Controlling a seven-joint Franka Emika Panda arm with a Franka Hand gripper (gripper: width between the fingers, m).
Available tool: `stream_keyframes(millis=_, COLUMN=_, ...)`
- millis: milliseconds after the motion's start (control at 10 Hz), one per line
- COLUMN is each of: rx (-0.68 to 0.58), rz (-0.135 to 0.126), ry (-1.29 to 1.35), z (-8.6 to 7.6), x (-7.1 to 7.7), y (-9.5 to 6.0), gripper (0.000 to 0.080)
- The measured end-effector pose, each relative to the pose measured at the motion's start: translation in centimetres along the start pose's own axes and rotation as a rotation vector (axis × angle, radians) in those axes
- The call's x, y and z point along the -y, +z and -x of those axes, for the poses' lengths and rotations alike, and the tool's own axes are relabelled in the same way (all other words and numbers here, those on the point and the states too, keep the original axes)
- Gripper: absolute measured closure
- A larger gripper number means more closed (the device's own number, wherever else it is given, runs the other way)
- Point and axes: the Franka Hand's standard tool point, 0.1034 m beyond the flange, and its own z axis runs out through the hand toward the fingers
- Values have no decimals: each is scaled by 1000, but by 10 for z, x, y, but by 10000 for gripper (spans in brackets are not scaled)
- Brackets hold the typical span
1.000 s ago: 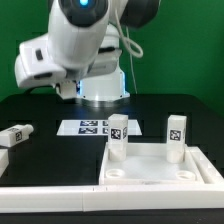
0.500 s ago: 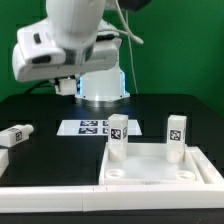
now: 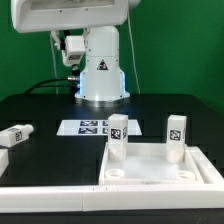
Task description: Assemble square table
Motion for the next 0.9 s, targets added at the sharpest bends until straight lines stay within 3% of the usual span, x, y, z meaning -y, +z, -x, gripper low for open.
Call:
stream_keyframes(millis=200, rx=-130, rz=21, ry=11, z=-8, x=1, y=-4, gripper=512)
stream_keyframes(millis=300, rx=-225, rz=36, ry=35, z=-21, x=12, y=-4, gripper=512)
stream_keyframes(millis=400, rx=-270, rz=37, ry=79, z=-40, x=34, y=-14, gripper=512)
stream_keyframes(millis=500, rx=-343, rz=58, ry=107, z=-71, x=49, y=-28, gripper=512)
stream_keyframes(millis=700, rx=-473, rz=64, ry=200, z=-119, x=67, y=-53, gripper=512)
stream_keyframes(millis=800, rx=-570, rz=63, ry=221, z=-131, x=70, y=-62, gripper=512)
stream_keyframes(millis=900, rx=-636, rz=77, ry=207, z=-130, x=69, y=-60, gripper=512)
